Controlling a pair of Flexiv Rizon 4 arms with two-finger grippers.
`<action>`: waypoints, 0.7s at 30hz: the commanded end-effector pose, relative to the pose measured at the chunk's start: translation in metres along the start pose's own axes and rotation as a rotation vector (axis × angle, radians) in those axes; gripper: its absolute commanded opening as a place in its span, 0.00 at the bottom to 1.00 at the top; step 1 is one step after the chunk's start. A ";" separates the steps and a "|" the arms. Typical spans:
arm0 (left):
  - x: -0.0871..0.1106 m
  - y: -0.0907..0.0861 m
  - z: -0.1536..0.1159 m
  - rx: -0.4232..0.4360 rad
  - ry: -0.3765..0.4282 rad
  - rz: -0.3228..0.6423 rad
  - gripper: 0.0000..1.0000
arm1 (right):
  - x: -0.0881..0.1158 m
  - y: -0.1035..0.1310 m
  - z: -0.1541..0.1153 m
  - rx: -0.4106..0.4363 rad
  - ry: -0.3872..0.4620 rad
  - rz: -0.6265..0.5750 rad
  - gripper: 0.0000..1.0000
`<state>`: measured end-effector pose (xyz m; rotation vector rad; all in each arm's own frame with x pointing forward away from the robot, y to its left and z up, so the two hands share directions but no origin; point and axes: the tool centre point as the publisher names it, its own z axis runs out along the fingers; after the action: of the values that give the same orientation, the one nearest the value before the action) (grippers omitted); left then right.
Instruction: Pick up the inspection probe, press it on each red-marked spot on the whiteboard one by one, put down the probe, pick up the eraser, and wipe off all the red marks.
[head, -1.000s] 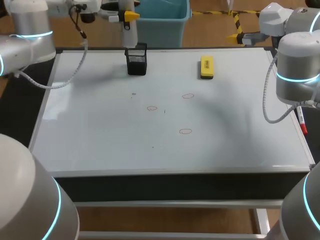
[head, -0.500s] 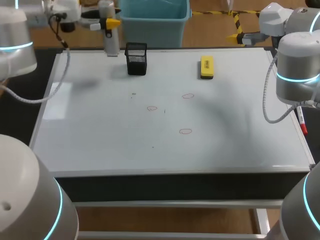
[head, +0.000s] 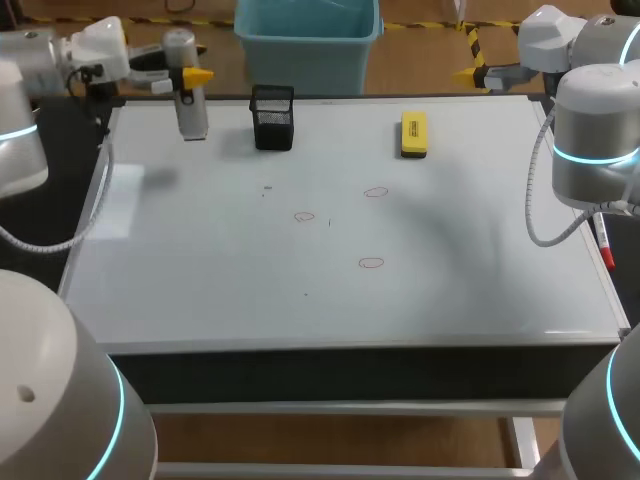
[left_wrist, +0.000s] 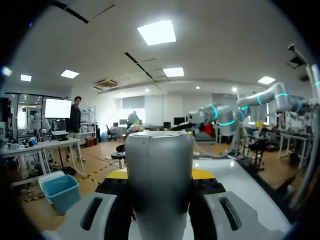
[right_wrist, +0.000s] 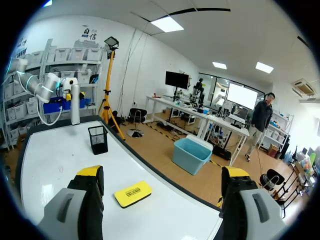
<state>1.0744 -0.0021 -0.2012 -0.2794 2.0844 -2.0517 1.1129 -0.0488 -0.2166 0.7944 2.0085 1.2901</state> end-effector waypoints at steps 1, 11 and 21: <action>0.006 0.003 -0.006 0.005 -0.199 0.003 0.00 | -0.001 0.000 0.000 0.000 0.001 0.000 1.00; 0.002 0.017 -0.004 0.028 -0.166 0.007 0.00 | -0.001 0.000 0.000 0.000 0.001 0.000 1.00; 0.001 0.018 -0.003 0.033 -0.168 -0.003 0.00 | -0.001 0.000 0.000 0.000 0.001 0.000 1.00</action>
<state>1.0725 0.0010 -0.2193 -0.4350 1.9519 -1.9878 1.1129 -0.0488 -0.2166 0.7944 2.0084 1.2901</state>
